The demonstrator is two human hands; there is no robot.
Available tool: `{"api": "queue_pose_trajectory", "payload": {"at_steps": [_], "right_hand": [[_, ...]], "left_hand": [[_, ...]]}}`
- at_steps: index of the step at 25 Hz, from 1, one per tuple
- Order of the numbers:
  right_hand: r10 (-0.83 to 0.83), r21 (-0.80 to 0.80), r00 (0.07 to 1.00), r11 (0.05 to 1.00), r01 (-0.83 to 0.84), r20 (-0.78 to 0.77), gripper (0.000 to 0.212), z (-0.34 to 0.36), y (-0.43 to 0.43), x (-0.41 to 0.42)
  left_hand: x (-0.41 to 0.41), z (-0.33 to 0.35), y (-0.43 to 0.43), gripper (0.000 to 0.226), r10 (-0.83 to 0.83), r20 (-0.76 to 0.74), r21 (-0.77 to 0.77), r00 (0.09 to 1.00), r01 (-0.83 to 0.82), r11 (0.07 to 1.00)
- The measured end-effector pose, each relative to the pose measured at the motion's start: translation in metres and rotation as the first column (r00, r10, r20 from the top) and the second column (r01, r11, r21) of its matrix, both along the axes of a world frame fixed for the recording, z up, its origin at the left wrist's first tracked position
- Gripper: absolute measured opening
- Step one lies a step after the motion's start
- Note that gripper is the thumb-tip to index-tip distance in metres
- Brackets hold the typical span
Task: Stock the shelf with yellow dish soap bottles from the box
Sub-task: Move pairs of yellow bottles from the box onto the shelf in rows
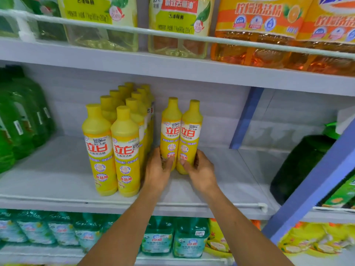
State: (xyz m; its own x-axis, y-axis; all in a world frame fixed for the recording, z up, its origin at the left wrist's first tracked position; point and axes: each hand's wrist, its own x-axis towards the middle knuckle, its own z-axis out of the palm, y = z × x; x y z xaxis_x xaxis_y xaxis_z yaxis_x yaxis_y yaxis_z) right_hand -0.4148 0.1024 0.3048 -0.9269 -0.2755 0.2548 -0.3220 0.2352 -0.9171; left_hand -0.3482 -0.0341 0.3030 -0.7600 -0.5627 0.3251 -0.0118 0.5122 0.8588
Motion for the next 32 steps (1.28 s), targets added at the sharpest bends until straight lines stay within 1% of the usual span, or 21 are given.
{"api": "queue_pose_trajectory", "payload": {"at_steps": [2,6,12,18,23,26,29,32], "right_hand": [[0.000,-0.028,1.000,1.000,0.000,0.005,0.054,-0.009,-0.005,-0.010],[-0.002,0.017,1.000,1.000,0.002,-0.014,0.054,-0.012,-0.017,-0.028],[0.028,0.002,1.000,1.000,-0.028,-0.006,0.056,-0.017,-0.026,-0.051],[0.019,-0.054,1.000,0.998,-0.019,0.011,0.055,-0.020,-0.040,-0.064],[0.051,-0.079,0.999,0.996,-0.052,-0.007,0.057,-0.023,-0.050,-0.074],[0.045,-0.079,0.998,0.996,-0.049,-0.051,0.060,-0.024,-0.056,-0.078],[0.039,-0.066,0.998,0.997,-0.042,-0.044,0.052,-0.021,-0.060,-0.082],[0.014,-0.058,1.000,0.998,-0.016,-0.026,0.058,-0.021,-0.065,-0.089]], "left_hand": [[-0.010,-0.014,-0.003,0.053,0.045,-0.019,-0.027,0.999,-0.045,0.999],[-0.033,-0.021,-0.008,0.051,0.128,-0.050,-0.019,0.990,-0.129,0.991],[-0.054,-0.018,-0.016,0.050,0.134,0.003,0.040,0.991,-0.134,0.990],[-0.066,-0.020,-0.022,0.045,0.148,-0.021,0.074,0.989,-0.146,0.987],[-0.073,-0.014,-0.020,0.044,0.186,0.005,0.118,0.983,-0.185,0.976],[-0.081,-0.020,-0.025,0.044,0.207,-0.017,0.076,0.978,-0.206,0.976],[-0.086,-0.020,-0.027,0.044,0.236,-0.025,0.043,0.971,-0.234,0.971],[-0.090,-0.019,-0.028,0.042,0.250,-0.025,0.021,0.968,-0.249,0.968]]}}
